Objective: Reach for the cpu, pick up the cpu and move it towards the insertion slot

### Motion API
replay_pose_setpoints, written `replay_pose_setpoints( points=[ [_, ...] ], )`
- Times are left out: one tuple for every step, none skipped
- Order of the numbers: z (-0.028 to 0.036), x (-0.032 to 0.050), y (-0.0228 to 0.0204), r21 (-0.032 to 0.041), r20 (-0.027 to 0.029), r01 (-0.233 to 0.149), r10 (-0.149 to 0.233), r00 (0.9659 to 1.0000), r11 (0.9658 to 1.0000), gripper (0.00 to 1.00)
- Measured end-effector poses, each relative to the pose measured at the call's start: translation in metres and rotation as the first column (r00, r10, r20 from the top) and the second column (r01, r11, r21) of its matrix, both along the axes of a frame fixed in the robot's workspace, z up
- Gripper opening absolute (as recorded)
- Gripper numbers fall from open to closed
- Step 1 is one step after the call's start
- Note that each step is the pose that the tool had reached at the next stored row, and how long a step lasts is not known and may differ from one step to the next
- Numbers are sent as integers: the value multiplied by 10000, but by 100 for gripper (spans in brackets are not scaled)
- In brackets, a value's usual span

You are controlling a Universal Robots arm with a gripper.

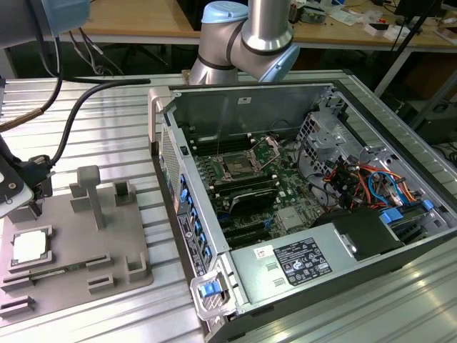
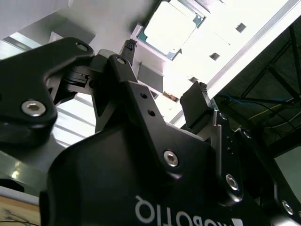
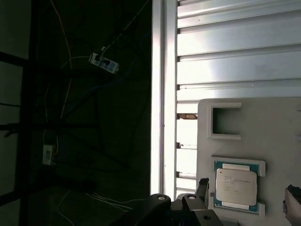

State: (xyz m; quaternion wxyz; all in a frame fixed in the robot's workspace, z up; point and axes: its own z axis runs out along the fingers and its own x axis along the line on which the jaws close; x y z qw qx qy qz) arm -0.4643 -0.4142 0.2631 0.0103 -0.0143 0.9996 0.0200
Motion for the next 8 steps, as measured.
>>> replay_pose_setpoints(
  points=[
    [-1, 0, 0, 1, -2, 0, 0, 10000, 10000, 66],
    [-3, 0, 0, 3, -1, 0, 0, 10000, 10000, 66],
    [-5, 1, 0, 6, 1, -1, 1, 10000, 10000, 66],
    [-5, 1, 0, 7, 1, -1, 1, 10000, 10000, 66],
    [-6, 1, 0, 8, 1, -1, 1, 10000, 10000, 66],
    [-6, 1, 0, 8, 1, -1, 1, 10000, 10000, 66],
    [-6, 1, 0, 8, 1, -1, 1, 10000, 10000, 66],
    [-7, 1, 0, 8, 1, -1, 1, 10000, 10000, 66]
  ],
)
